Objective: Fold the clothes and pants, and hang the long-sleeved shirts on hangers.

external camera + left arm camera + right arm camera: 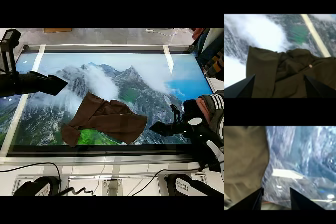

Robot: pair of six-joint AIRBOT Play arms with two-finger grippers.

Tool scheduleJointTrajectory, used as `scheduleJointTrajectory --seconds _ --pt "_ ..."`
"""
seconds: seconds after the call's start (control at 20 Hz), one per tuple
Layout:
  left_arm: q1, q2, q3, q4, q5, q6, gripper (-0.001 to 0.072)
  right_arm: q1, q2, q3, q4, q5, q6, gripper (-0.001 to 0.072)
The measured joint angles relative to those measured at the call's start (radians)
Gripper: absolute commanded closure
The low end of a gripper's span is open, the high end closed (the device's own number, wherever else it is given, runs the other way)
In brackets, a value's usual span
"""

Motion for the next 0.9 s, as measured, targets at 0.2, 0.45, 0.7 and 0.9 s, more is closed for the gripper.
scheduleJointTrajectory --seconds 0.2,0.45,0.7,0.9 --pt "0.0 0.0 0.0 -0.022 0.0 0.0 0.0005 -0.001 -0.095 -0.007 0.117 0.039 -0.031 0.034" --pt "0.0 0.0 0.0 -0.031 0.0 0.0 0.0005 0.06 -0.153 -0.01 0.174 0.067 -0.061 0.0346" --pt "0.0 0.0 0.0 -0.034 0.0 -0.001 0.0005 0.198 -0.17 -0.009 0.181 0.016 -0.07 0.0563" --pt "0.0 -0.009 -0.001 -0.033 0.01 0.0 0.0005 0.241 -0.173 -0.009 0.173 -0.006 -0.08 0.0695"
